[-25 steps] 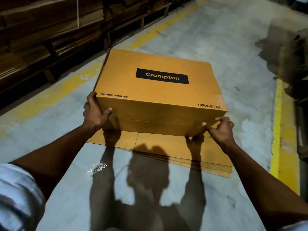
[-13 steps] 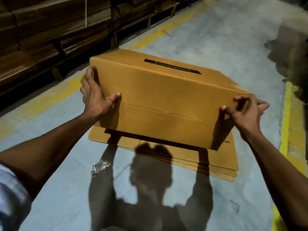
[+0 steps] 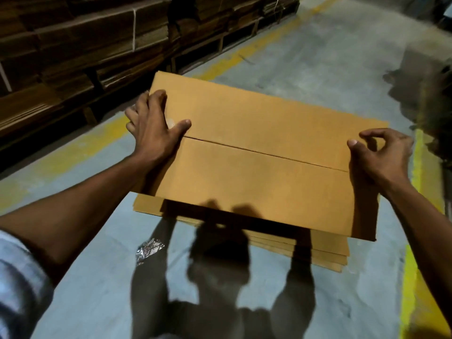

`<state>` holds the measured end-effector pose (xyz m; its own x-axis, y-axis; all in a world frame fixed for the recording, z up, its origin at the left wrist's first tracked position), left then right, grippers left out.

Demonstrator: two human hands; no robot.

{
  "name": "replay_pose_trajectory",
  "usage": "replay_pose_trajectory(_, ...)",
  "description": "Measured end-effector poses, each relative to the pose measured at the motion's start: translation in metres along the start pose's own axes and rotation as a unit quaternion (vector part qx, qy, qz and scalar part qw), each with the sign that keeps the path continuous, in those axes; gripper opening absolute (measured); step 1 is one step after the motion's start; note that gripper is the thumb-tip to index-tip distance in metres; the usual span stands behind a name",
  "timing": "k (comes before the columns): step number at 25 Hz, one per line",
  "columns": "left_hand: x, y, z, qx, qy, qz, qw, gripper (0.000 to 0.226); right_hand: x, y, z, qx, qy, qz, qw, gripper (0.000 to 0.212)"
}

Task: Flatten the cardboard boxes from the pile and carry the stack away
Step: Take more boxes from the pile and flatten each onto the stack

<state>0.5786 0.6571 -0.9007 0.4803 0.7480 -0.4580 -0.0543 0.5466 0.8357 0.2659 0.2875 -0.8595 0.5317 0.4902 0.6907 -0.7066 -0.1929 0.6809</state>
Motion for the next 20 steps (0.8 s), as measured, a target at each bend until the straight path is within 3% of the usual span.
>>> replay_pose_trajectory(2, -0.003, -0.005, -0.002, 0.008, 0.009, 0.022, 1.000, 0.078, 0.015, -0.005, -0.009, -0.019, -0.007, -0.062, 0.998, 0.035)
replay_pose_trajectory(4, -0.004, -0.009, -0.008, 0.011, 0.021, 0.033, 0.999, 0.074, 0.052, -0.032, -0.043, -0.027, 0.090, -0.089, 0.992, 0.034)
replay_pose_trajectory(6, -0.005, -0.007, -0.010, 0.011, 0.024, 0.023, 0.999, 0.074, 0.098, -0.085, -0.096, 0.045, 0.229, -0.061, 0.970, 0.043)
replay_pose_trajectory(8, -0.004, -0.001, -0.015, -0.003, 0.014, 0.046, 0.999, 0.081, 0.125, -0.145, -0.140, 0.137, 0.290, -0.110, 0.941, 0.057)
replay_pose_trajectory(12, 0.007, -0.002, -0.043, -0.025, 0.029, 0.113, 0.993, 0.085, 0.123, -0.186, -0.166, 0.129, 0.277, -0.213, 0.928, 0.067)
replay_pose_trajectory(16, 0.011, -0.002, -0.046, -0.066, 0.038, 0.088, 0.993, 0.049, 0.117, -0.185, -0.176, 0.129, 0.287, -0.215, 0.925, 0.068)
replay_pose_trajectory(20, 0.015, -0.002, -0.047, -0.077, 0.010, 0.139, 0.987, 0.033, 0.118, -0.186, -0.174, 0.127, 0.290, -0.234, 0.919, 0.068)
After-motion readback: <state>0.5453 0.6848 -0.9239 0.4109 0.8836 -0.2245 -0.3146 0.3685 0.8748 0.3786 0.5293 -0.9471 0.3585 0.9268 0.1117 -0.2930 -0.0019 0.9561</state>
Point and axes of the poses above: each hand's wrist, its own z-axis towards the middle knuckle, its own y-axis out of the back of the hand, x = y × z, the point moved 3 cm from there along z, towards the middle knuckle, and after that the axes turned 12 degrees about z, right-handed, at the moved point
